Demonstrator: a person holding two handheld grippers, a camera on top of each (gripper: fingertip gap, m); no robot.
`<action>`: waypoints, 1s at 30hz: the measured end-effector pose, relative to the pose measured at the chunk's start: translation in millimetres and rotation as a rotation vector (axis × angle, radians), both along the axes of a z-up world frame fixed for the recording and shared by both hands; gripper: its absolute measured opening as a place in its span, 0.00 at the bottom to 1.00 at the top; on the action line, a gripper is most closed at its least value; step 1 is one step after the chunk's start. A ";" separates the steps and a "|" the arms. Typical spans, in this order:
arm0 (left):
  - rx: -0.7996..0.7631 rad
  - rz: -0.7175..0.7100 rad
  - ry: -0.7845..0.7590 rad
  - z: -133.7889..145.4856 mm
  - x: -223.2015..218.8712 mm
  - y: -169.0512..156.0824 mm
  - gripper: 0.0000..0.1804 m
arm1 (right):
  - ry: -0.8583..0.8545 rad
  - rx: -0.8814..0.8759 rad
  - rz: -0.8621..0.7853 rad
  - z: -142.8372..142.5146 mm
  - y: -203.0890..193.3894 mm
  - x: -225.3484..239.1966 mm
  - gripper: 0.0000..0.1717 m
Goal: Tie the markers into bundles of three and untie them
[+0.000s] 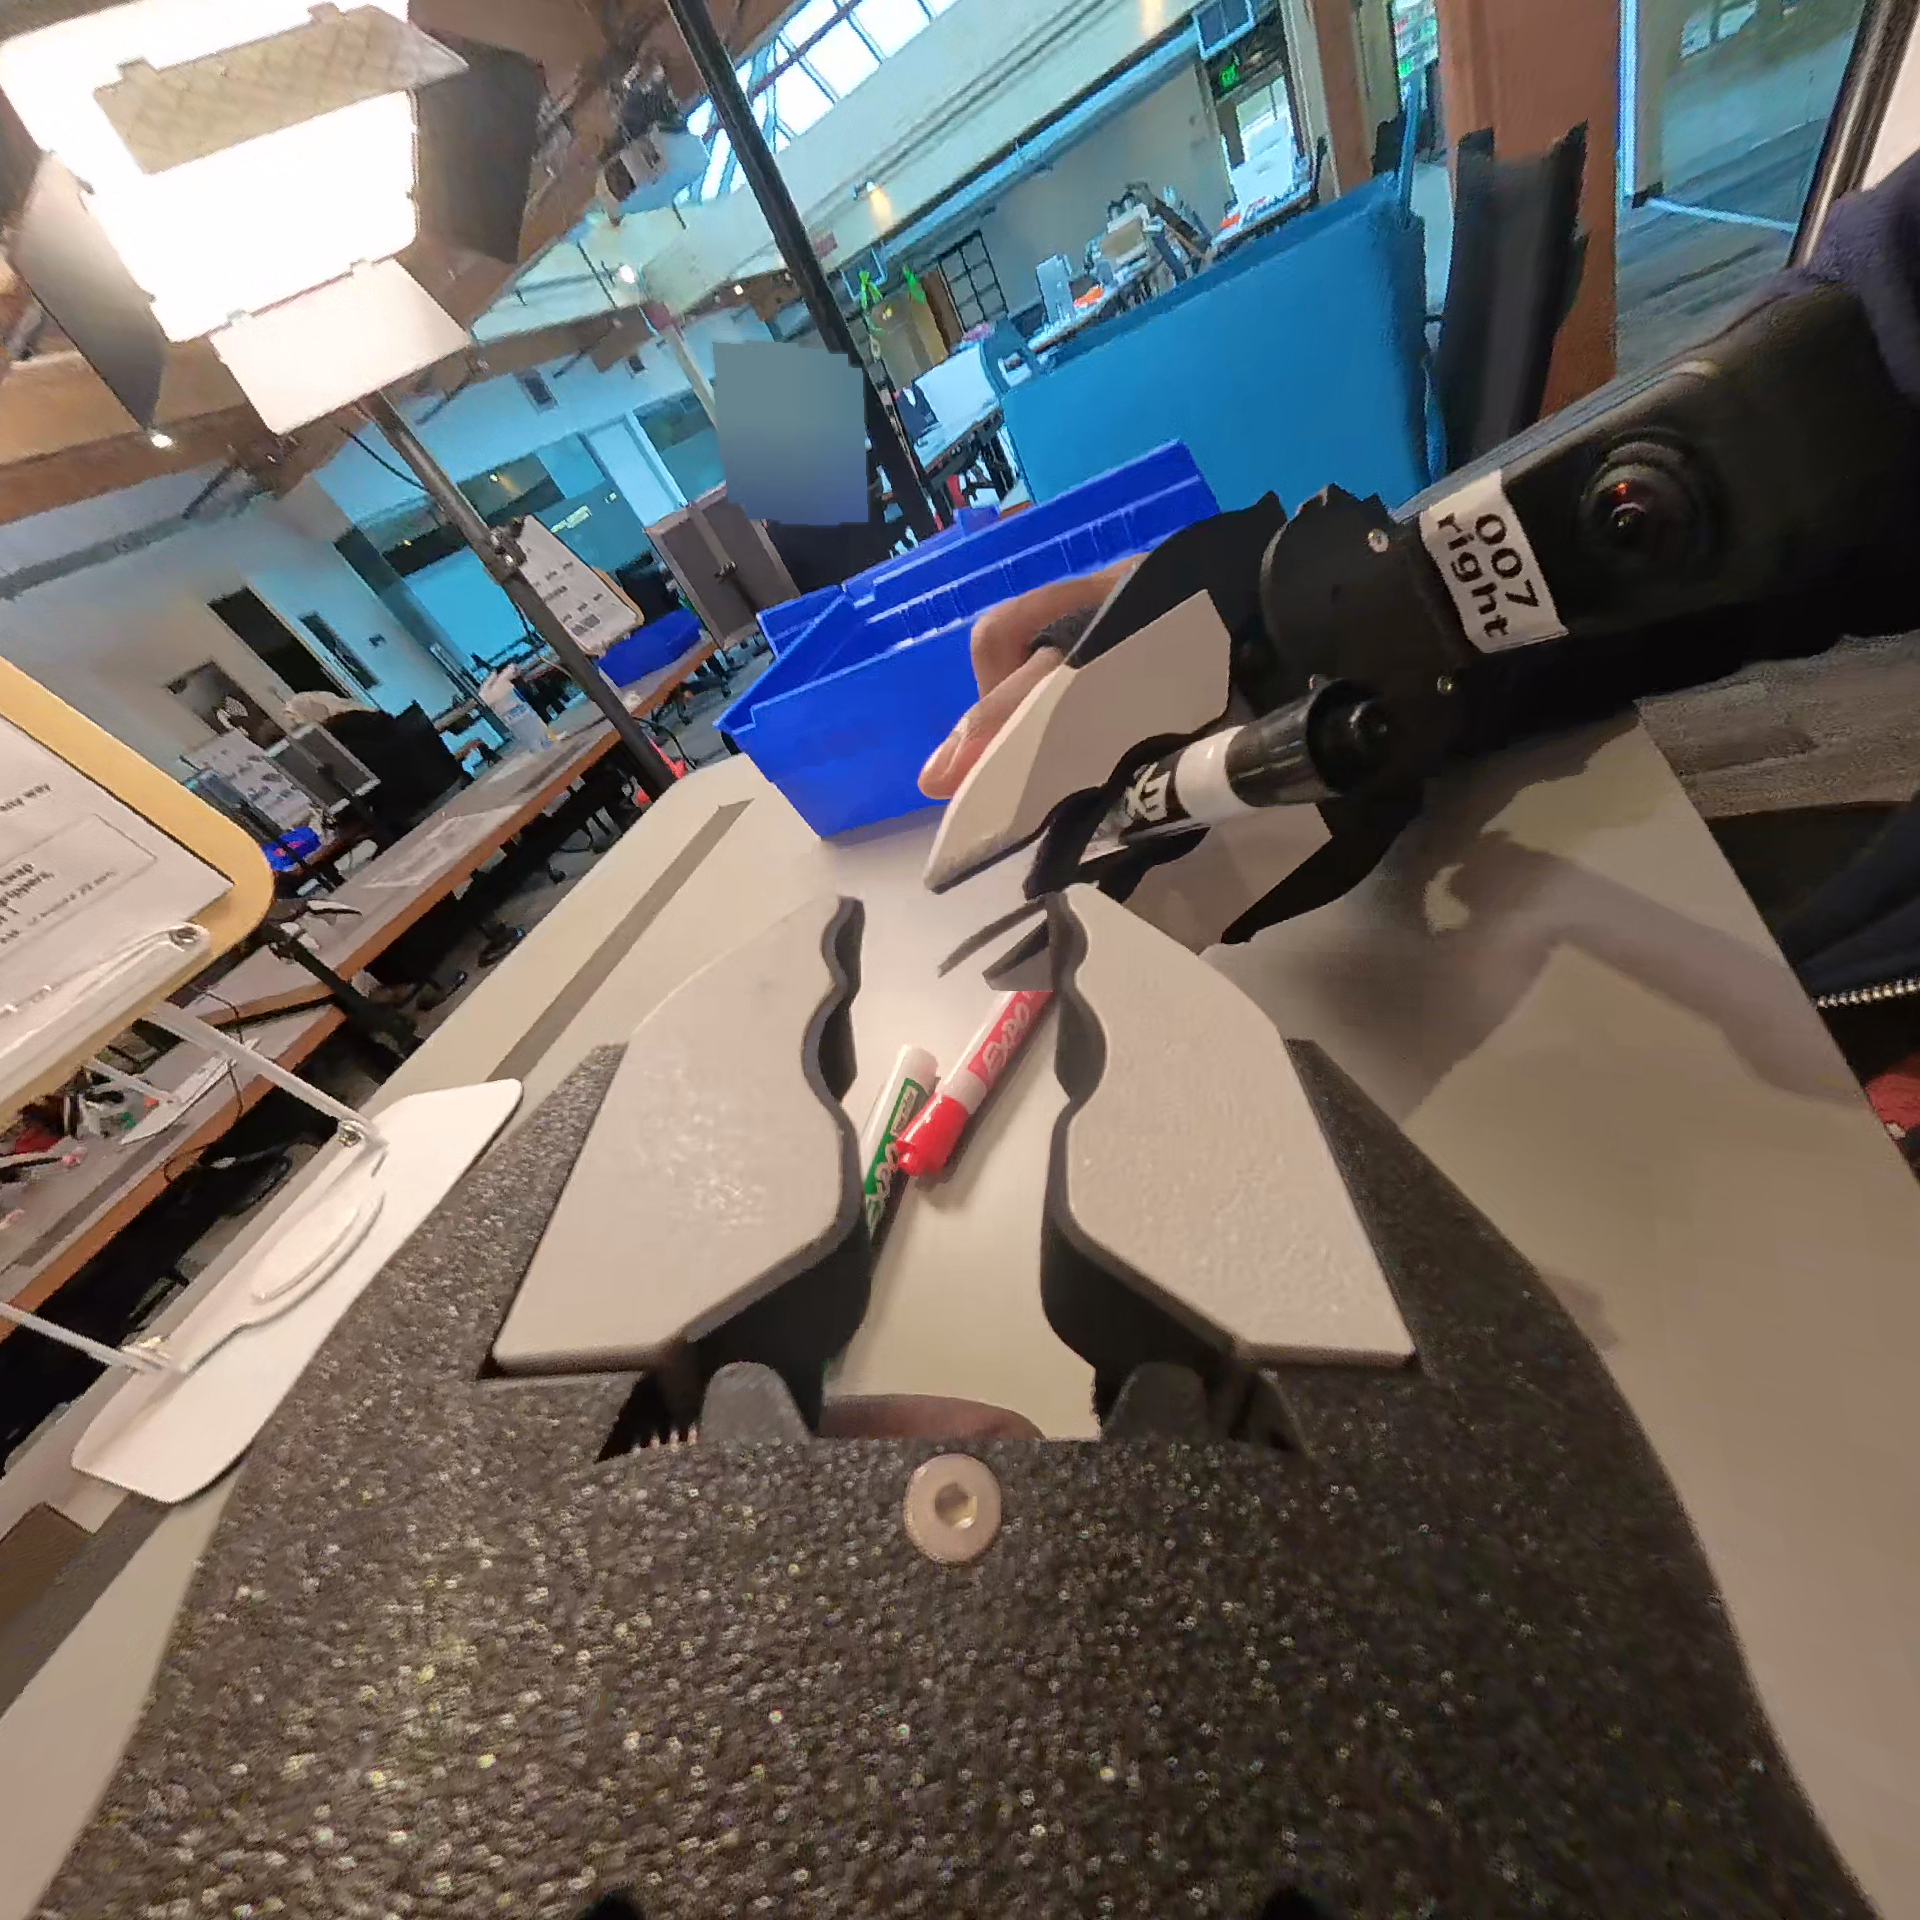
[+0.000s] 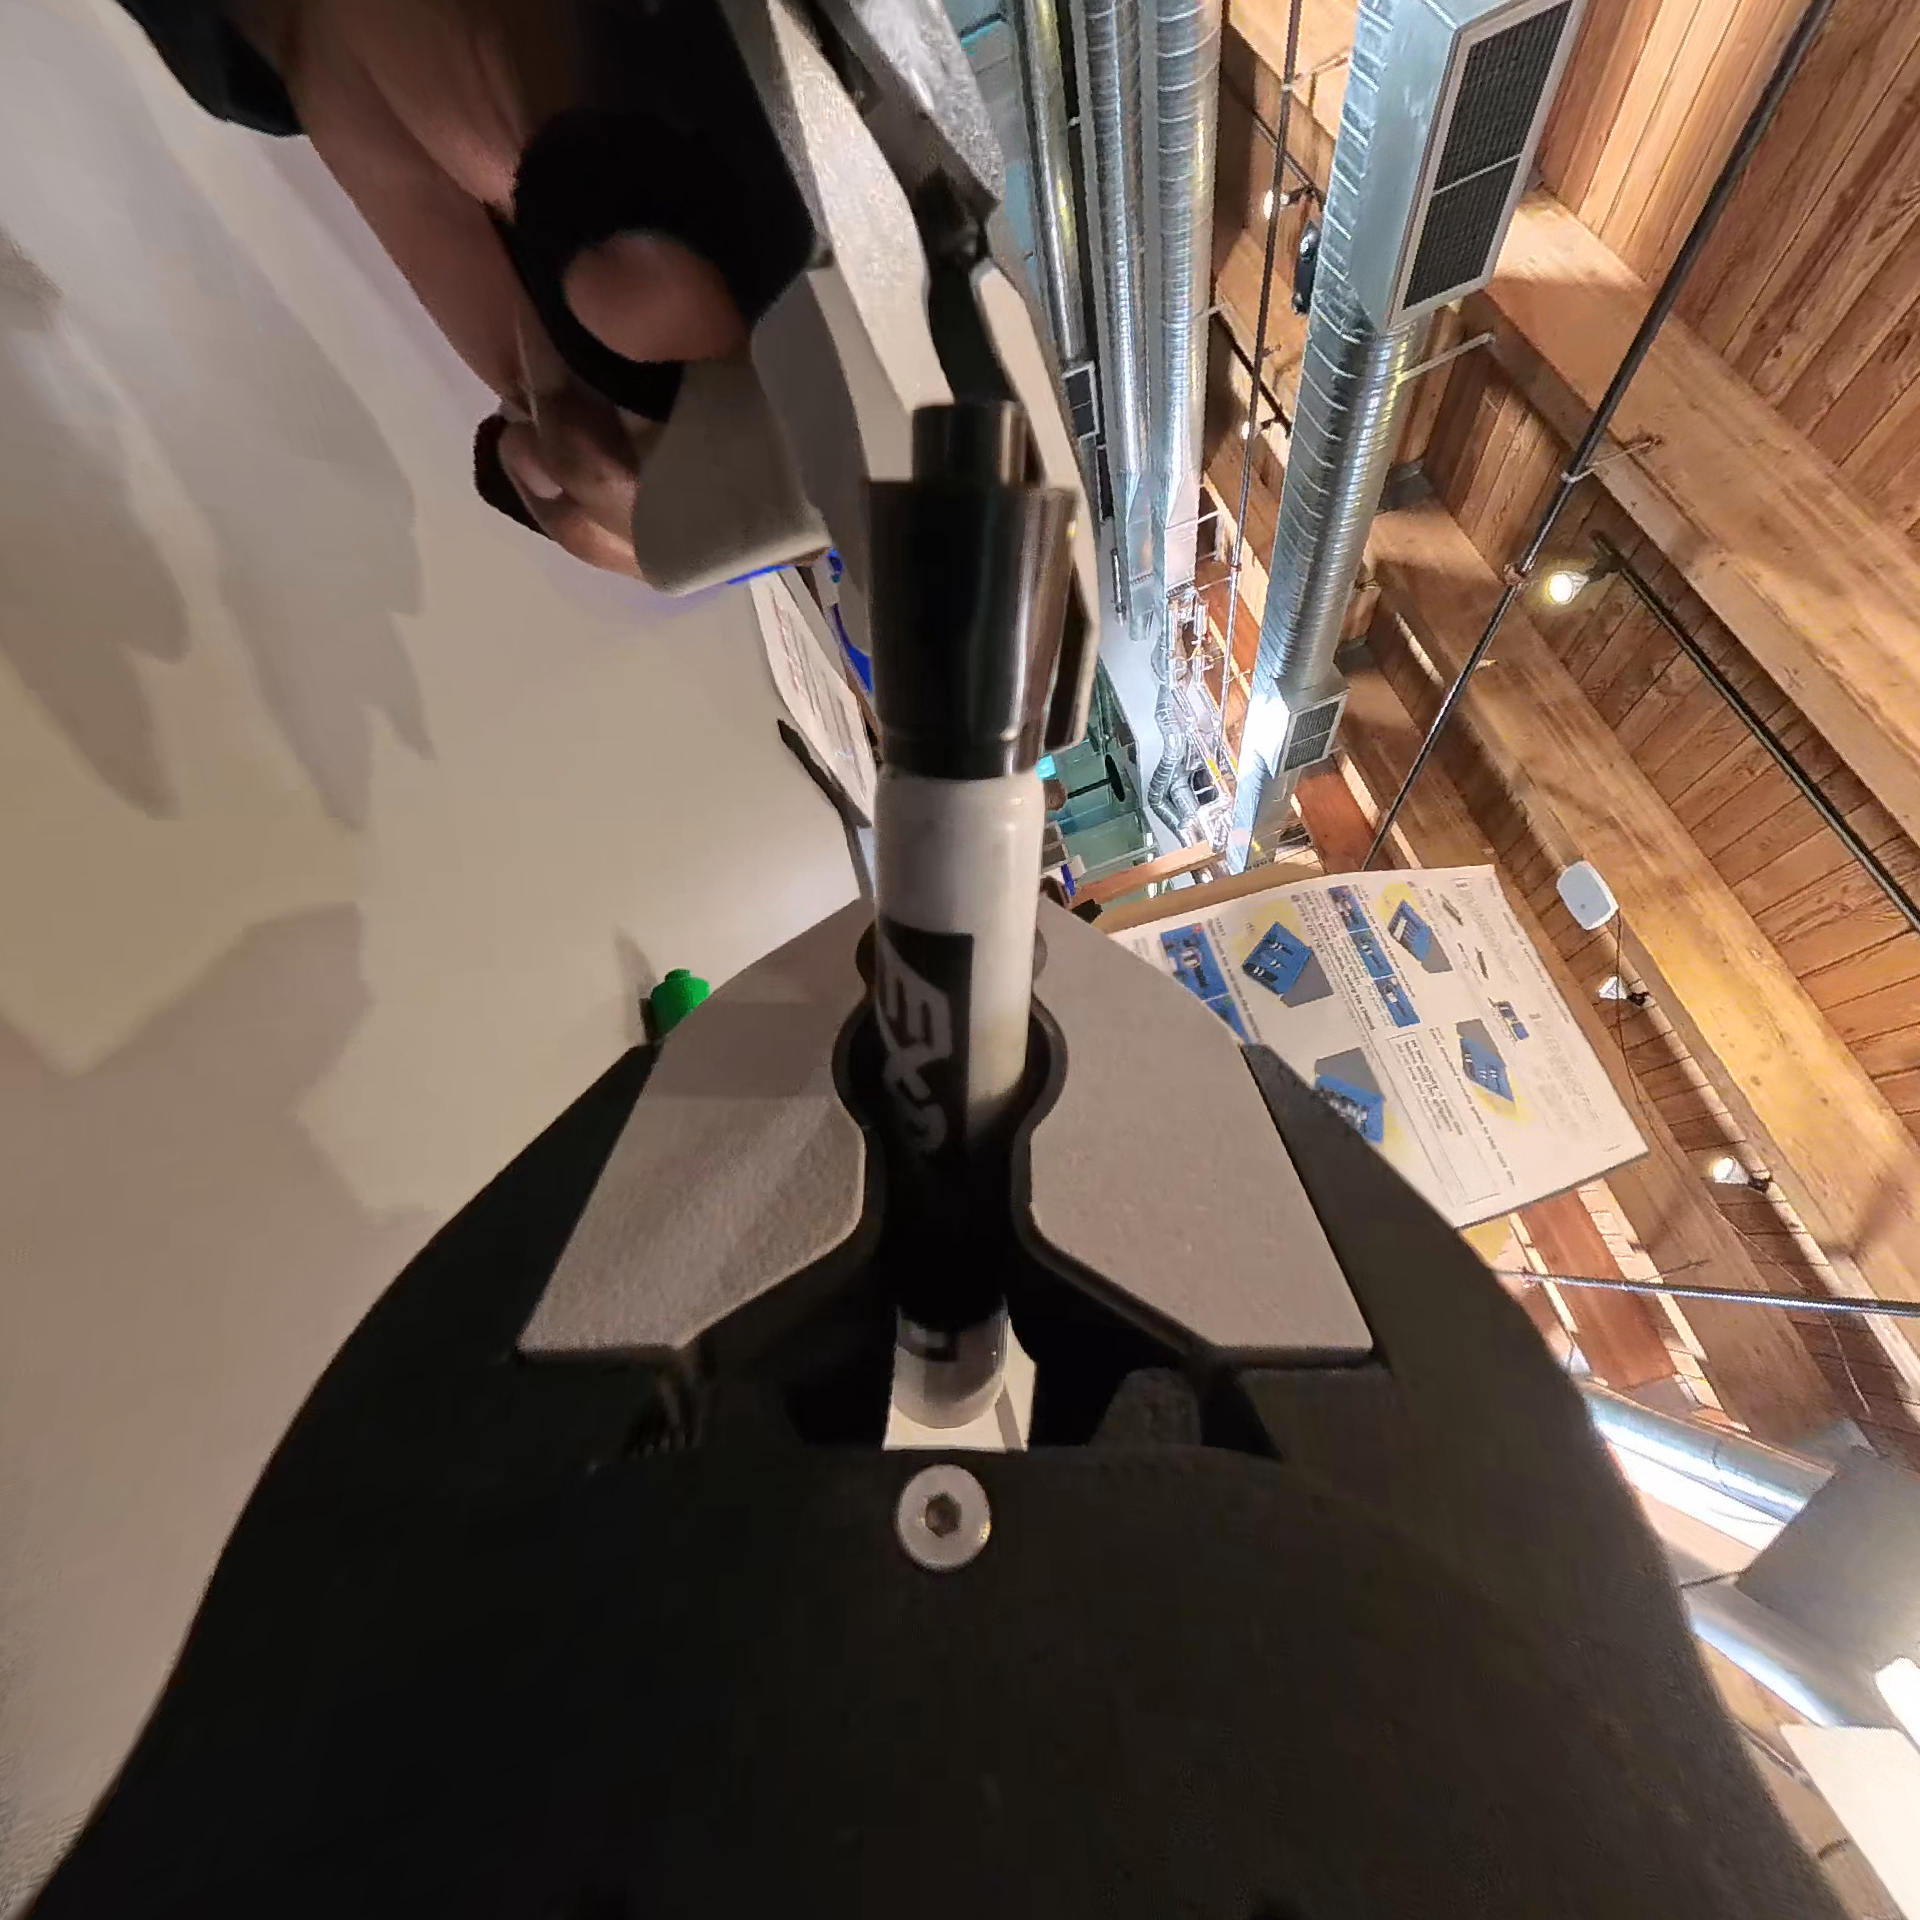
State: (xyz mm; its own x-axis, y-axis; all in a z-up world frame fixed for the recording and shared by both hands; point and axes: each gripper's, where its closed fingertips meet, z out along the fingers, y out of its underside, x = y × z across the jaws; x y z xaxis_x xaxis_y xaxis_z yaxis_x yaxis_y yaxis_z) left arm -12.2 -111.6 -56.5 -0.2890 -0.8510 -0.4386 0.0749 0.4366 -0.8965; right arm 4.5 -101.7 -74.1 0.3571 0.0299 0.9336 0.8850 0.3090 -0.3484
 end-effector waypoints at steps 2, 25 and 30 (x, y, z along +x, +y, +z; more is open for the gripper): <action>0.019 -0.003 0.021 -6.7 2.2 -2.6 0.20 | 0.001 -0.014 -0.008 -5.3 1.4 -0.1 0.13; 0.106 -0.008 0.100 -29.1 9.0 -13.0 0.22 | -0.036 0.010 -0.014 -10.0 0.5 -3.1 0.16; 0.118 -0.004 0.100 -29.2 5.6 -11.5 0.22 | -0.106 0.039 -0.034 -10.1 0.8 -2.7 0.15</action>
